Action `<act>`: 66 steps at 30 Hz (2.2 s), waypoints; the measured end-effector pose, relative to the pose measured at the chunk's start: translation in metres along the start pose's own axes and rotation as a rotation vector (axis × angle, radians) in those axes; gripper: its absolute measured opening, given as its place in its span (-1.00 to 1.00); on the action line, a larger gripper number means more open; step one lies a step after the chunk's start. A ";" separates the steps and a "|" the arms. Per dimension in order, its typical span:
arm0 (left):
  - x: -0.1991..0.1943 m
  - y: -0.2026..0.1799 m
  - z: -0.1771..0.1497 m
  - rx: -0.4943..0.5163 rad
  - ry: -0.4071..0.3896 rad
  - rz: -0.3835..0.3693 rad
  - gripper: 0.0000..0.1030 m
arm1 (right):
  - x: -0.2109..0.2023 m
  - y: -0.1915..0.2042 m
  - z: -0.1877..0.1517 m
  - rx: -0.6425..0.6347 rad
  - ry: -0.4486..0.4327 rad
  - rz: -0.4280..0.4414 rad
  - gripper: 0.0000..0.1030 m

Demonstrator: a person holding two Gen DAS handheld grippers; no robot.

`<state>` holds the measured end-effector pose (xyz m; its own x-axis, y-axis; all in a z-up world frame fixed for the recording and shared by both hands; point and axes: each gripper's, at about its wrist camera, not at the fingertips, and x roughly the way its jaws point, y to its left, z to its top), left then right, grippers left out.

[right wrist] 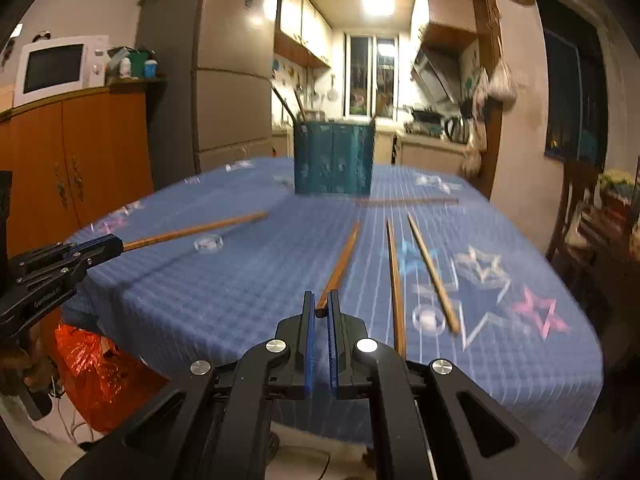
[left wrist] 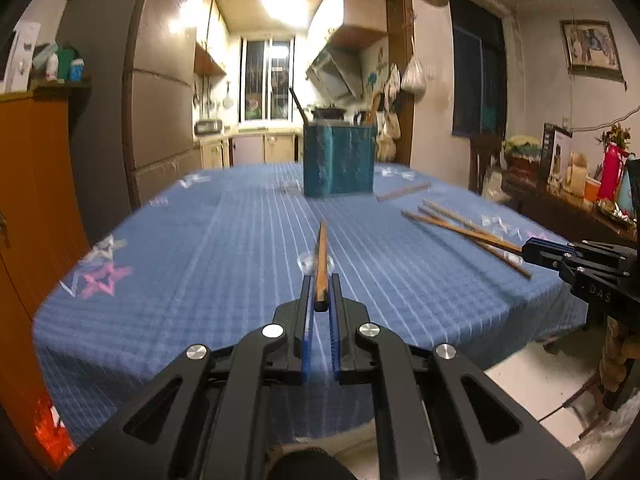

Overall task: Organize utensils
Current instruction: 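Carry the left-held chopstick into the teal holder while the right gripper lifts its chopstick, then open the left gripper to drop its chopstick in the holder while the right gripper swings its chopstick upward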

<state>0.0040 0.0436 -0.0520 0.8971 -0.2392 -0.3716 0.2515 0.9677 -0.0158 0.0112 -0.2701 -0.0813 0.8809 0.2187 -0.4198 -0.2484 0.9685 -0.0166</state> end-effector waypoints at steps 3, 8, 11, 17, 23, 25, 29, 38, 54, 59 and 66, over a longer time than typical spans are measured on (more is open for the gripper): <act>-0.009 0.002 0.020 0.020 -0.061 0.006 -0.89 | -0.012 0.001 0.024 -0.018 -0.055 0.007 -0.86; -0.018 0.004 0.066 0.044 -0.168 -0.001 -0.89 | -0.026 -0.007 0.072 -0.013 -0.148 0.047 -0.86; -0.016 0.005 0.091 0.047 -0.186 -0.020 -0.89 | -0.028 -0.011 0.098 -0.024 -0.186 0.064 -0.86; 0.006 0.016 0.136 -0.002 -0.122 -0.077 -0.89 | -0.021 -0.023 0.141 -0.009 -0.198 0.111 -0.87; 0.025 0.008 0.162 0.021 -0.073 -0.126 -0.89 | -0.004 -0.039 0.172 0.033 -0.153 0.149 -0.95; 0.029 0.004 0.168 0.039 -0.073 -0.128 -0.89 | 0.003 -0.043 0.180 0.029 -0.134 0.138 -0.96; 0.040 -0.001 0.176 0.056 -0.070 -0.139 -0.89 | 0.022 -0.052 0.180 0.062 -0.093 0.139 -0.97; 0.047 -0.015 0.163 0.088 -0.098 -0.156 -0.88 | 0.043 -0.092 0.120 0.151 -0.072 0.076 -0.97; 0.001 0.010 0.114 0.003 -0.135 -0.193 -0.81 | 0.004 0.021 -0.014 -0.005 0.341 0.794 -0.09; -0.016 0.010 0.109 0.037 -0.194 -0.172 -0.81 | 0.008 0.029 -0.021 -0.022 0.356 0.709 -0.09; -0.002 0.017 0.092 0.059 -0.174 -0.168 -0.81 | 0.049 0.014 -0.077 0.602 0.574 0.887 -0.09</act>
<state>0.0394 0.0531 0.0337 0.8884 -0.4117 -0.2032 0.4190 0.9080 -0.0075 0.0196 -0.2550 -0.1721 0.1554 0.8966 -0.4147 -0.3129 0.4429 0.8402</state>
